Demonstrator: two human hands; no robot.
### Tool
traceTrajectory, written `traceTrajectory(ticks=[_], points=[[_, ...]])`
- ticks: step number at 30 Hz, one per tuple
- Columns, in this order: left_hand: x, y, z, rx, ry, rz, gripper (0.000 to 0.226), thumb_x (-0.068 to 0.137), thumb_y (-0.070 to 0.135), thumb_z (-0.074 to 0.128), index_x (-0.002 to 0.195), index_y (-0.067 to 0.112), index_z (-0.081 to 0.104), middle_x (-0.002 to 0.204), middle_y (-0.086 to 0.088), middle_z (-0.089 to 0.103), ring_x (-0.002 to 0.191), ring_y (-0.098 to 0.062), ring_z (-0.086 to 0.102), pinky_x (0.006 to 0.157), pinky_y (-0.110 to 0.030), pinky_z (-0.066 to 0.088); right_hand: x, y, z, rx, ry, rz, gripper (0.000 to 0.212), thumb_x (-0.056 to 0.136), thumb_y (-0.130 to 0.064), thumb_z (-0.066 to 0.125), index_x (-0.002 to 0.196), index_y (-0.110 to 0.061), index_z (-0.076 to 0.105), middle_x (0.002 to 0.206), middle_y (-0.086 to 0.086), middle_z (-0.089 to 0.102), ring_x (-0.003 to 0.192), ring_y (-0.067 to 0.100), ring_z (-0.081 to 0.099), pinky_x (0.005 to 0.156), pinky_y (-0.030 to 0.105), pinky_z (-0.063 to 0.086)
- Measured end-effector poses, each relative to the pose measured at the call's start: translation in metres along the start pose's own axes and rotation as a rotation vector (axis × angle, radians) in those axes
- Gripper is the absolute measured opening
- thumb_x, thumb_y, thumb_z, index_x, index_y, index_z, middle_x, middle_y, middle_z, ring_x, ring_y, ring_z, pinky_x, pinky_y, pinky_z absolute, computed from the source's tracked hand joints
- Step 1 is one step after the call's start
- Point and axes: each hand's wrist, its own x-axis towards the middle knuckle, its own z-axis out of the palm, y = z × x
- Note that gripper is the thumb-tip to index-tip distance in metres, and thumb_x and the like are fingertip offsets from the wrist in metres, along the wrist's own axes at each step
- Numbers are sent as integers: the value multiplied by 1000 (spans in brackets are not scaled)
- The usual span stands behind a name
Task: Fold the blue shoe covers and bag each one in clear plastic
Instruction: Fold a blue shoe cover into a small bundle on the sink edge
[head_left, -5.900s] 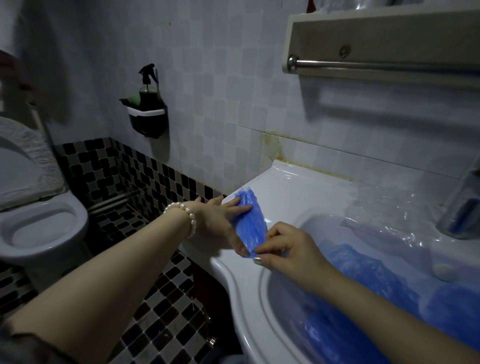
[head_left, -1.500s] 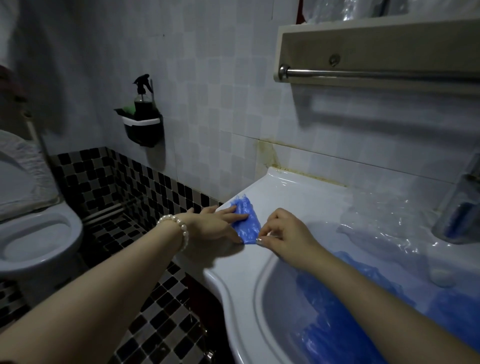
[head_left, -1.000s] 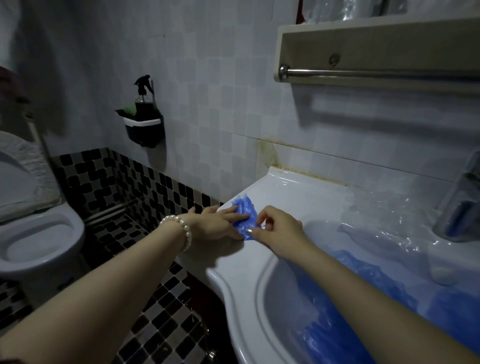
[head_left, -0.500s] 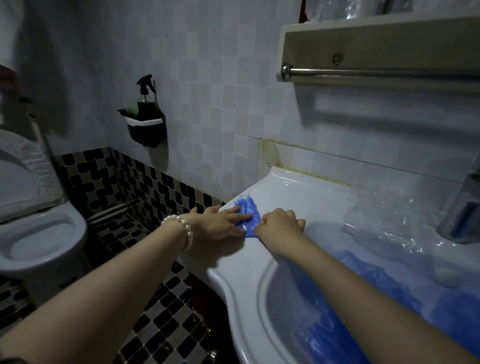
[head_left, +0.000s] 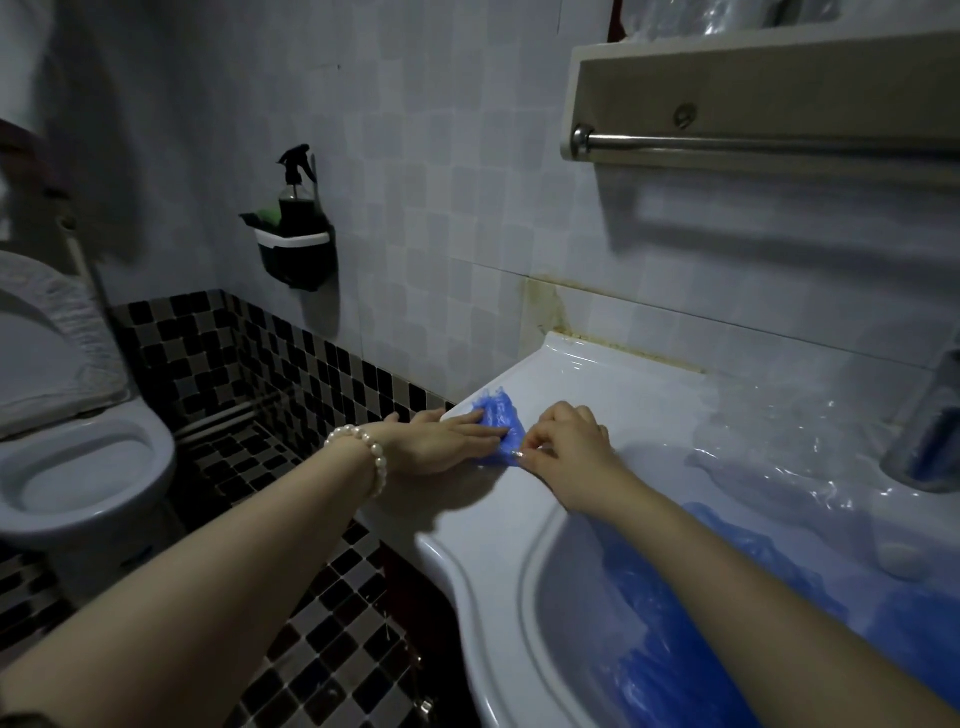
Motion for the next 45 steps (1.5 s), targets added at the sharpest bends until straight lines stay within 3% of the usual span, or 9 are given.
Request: traceTrajectory(ticks=[5, 9, 14, 19, 24, 30, 34, 40, 45], points=[[-1, -1, -2, 83, -14, 27, 39, 100, 52, 17, 138, 60, 20, 154, 29, -2, 145, -18, 0, 112, -54, -7, 7, -18, -8, -110, -133, 144, 21, 94, -30, 46, 97, -19, 64, 112, 5, 47, 113, 26, 40, 93, 33, 31], [-1, 0, 3, 133, 18, 16, 43, 101, 44, 28, 138, 60, 17, 155, 26, 0, 145, -20, 0, 112, -56, -7, 12, -19, -10, -62, -194, 205, 17, 90, -29, 52, 77, -21, 59, 94, 3, 49, 108, 26, 43, 81, 32, 30], [-7, -6, 13, -100, 290, 53, 59, 89, 51, 55, 136, 61, 20, 155, 19, 18, 145, -14, 6, 113, -52, -7, 12, -16, -10, -41, -211, 201, 22, 88, -35, 55, 70, -22, 58, 94, 6, 57, 104, 26, 45, 76, 32, 28], [-16, -11, 19, -299, 662, 158, 24, 65, 52, 79, 77, 51, 59, 113, 25, 50, 120, -7, 38, 94, -30, 14, 8, -17, -11, -36, -197, 191, 19, 88, -36, 54, 82, -19, 63, 99, 6, 60, 103, 25, 44, 77, 33, 28], [-14, -1, 24, -69, 646, 217, 17, 74, 47, 74, 80, 32, 72, 89, 18, 58, 99, -7, 44, 80, -29, 15, 8, -15, -10, -51, -208, 194, 21, 87, -35, 56, 71, -22, 56, 91, 4, 56, 100, 24, 46, 75, 32, 27], [-11, 2, 29, 111, 684, 248, 12, 89, 35, 60, 91, 27, 69, 94, 11, 63, 99, -13, 46, 74, -29, 13, 6, -9, -12, 20, -212, 188, 27, 85, -40, 61, 65, -23, 56, 79, -3, 56, 96, 21, 48, 76, 33, 27], [-8, 2, 30, 158, 646, 217, 19, 94, 33, 50, 100, 27, 66, 105, 11, 56, 104, -15, 40, 74, -29, 12, -3, 8, -11, 344, -72, 47, 25, 69, -29, 81, 78, -39, 59, 79, -10, 55, 78, 12, 53, 83, 34, 43], [-6, 2, 25, 42, 505, 162, 19, 95, 32, 49, 103, 24, 64, 106, 7, 44, 110, -16, 32, 84, -30, 17, -9, 12, -8, 285, 39, -121, 13, 75, -15, 78, 87, -14, 75, 83, -11, 44, 81, 5, 46, 69, 1, 37], [-10, 1, 22, -91, 545, 161, 12, 90, 37, 57, 84, 29, 64, 98, 8, 49, 107, -14, 36, 91, -33, 20, 0, 4, -7, 80, -34, 0, 11, 88, -25, 63, 82, -17, 68, 97, -5, 46, 101, 15, 43, 89, 28, 38]])
